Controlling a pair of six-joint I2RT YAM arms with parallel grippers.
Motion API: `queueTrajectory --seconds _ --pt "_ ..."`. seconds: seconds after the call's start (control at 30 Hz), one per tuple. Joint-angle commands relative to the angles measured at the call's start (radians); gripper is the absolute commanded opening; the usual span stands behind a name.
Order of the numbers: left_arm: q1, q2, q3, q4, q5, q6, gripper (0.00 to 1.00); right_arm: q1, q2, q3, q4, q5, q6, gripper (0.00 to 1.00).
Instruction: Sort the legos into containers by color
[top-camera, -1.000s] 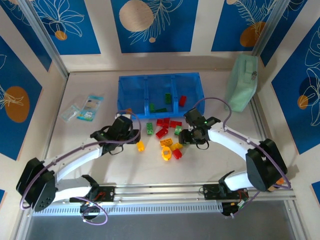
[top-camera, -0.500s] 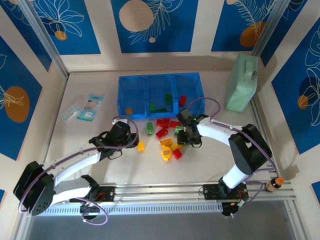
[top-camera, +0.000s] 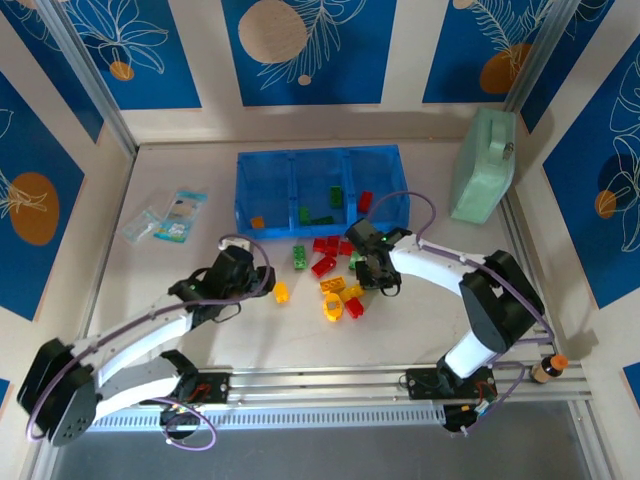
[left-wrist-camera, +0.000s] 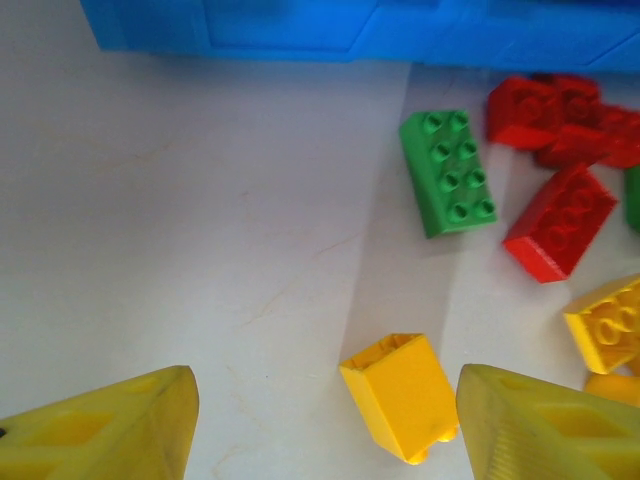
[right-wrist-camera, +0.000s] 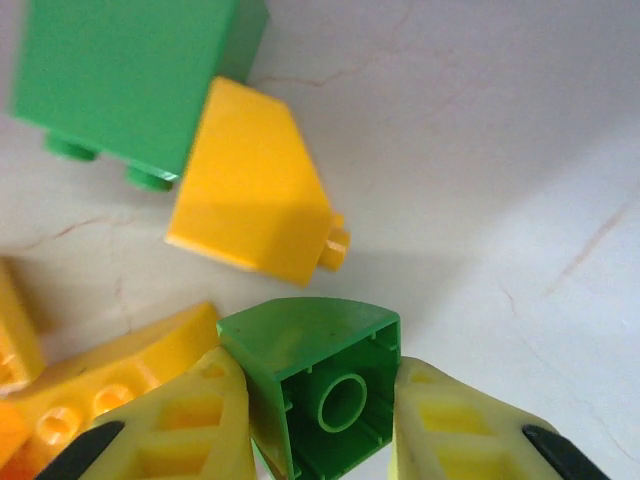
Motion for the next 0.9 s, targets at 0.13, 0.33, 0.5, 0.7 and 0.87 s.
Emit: queueTrajectory --seconds 0.13,0.33,0.5,0.7,0.87 --pt "0.001 -0.188 0.004 -0.103 -0.115 0.048 0.73 0.001 -0.109 0.245 -0.083 0.048 -0.057 0.21" --pt "0.001 -0.152 0.012 -0.138 -0.050 0.029 0.73 -0.042 0.112 0.562 -0.085 -0.019 -0.156 0.21" --pt "0.001 -0.196 -0.019 -0.145 -0.005 0.018 0.73 -0.095 0.344 0.814 -0.117 -0.093 -0.201 0.21" --pt "-0.003 -0.190 -0.048 -0.153 0.068 -0.011 0.73 -0.121 0.564 1.090 -0.204 -0.109 -0.236 0.35" --pt "-0.020 -0.137 -0.075 -0.080 0.109 -0.064 0.73 -0.106 0.545 1.128 -0.204 -0.100 -0.227 0.75"
